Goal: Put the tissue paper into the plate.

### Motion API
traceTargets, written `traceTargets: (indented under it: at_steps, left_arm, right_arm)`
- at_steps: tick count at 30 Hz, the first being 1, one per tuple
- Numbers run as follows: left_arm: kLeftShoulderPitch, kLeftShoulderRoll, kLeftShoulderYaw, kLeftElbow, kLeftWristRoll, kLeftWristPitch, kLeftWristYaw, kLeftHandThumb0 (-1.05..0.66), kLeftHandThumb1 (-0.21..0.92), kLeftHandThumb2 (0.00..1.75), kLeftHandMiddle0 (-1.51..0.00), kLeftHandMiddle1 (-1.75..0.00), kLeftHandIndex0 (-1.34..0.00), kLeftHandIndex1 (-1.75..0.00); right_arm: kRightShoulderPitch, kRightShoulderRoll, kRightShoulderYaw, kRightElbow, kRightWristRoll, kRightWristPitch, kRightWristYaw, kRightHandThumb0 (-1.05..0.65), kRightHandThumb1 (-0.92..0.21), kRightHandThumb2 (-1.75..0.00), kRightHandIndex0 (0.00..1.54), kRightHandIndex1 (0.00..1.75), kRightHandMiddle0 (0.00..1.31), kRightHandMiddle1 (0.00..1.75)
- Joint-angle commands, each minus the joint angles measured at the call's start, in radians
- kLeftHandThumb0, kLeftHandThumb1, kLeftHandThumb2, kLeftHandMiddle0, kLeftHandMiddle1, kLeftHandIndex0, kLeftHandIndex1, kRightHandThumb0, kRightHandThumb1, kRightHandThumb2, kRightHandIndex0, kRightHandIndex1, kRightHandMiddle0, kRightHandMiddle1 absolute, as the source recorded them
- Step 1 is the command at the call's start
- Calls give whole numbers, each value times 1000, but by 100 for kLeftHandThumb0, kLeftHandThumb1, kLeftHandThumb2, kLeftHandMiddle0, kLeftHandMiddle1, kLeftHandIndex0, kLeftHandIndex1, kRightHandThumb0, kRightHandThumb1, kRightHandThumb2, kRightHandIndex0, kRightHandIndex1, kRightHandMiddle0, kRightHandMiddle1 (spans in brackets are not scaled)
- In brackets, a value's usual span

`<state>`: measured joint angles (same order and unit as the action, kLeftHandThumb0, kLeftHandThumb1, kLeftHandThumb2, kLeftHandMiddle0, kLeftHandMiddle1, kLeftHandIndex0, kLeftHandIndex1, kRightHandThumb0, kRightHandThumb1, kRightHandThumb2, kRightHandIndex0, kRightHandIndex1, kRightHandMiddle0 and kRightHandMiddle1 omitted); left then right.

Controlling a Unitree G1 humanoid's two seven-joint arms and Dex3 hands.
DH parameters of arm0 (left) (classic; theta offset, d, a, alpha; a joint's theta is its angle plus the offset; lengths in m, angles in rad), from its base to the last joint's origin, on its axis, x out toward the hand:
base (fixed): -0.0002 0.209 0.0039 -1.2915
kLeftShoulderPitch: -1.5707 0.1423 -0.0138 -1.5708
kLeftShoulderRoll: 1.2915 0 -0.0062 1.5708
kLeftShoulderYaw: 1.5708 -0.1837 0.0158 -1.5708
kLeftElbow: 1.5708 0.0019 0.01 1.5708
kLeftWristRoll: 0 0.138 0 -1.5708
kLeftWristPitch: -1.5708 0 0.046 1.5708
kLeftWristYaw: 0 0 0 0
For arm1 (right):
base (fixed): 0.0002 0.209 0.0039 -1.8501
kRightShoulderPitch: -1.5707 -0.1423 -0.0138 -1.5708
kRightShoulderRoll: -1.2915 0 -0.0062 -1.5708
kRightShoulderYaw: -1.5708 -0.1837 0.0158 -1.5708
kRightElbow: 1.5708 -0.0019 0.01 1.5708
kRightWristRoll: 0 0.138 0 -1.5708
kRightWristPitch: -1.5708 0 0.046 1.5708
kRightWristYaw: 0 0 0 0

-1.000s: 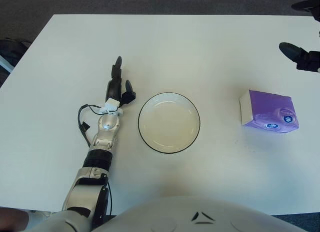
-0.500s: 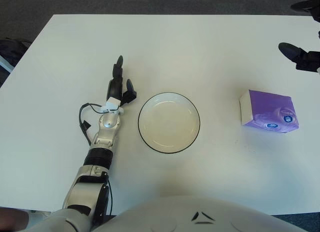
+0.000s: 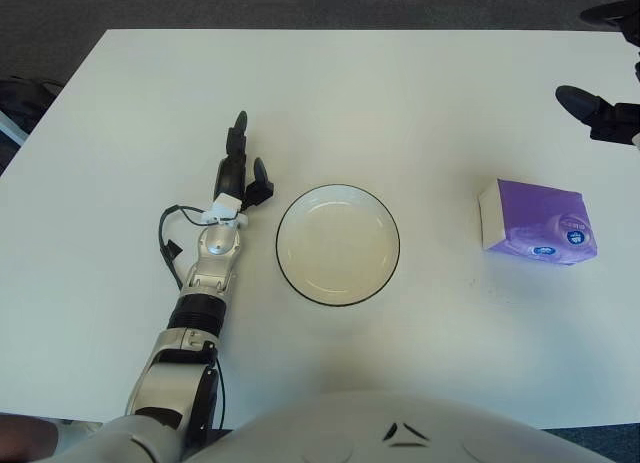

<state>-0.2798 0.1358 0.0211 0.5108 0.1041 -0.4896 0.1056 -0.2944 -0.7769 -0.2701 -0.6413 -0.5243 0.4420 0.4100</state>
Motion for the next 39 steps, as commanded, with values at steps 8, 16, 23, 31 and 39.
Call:
traceTargets:
  at_steps: [8, 16, 23, 31, 39]
  left_arm:
    - [113, -31, -24, 111, 13, 28, -8, -83, 92, 109, -7, 0, 0, -23]
    - [115, -28, -24, 106, 15, 27, -8, -83, 92, 110, -7, 0, 0, -24]
    - [118, -23, -26, 100, 16, 33, -12, -83, 92, 110, -7, 0, 0, -24]
    - [120, -21, -26, 93, 13, 40, -16, -83, 92, 111, -7, 0, 0, -24]
    - [118, -21, -23, 93, 10, 41, -17, -83, 92, 110, -7, -1, 0, -23]
  right_arm:
    - [-7, -6, 14, -29, -21, 19, 9, -93, -92, -73, 20, 18, 0, 82]
    - [-9, -7, 18, -36, -23, 28, 11, -93, -92, -73, 20, 18, 0, 82]
    - [238, -342, 38, 11, 36, -221, 393, -100, -91, -41, 8, 7, 0, 33]
    - [242, -456, 75, 88, 96, -400, 518, -105, -92, -14, 0, 0, 0, 2]
    - [259, -466, 85, 153, 130, -505, 553, -105, -92, -12, 0, 0, 0, 0]
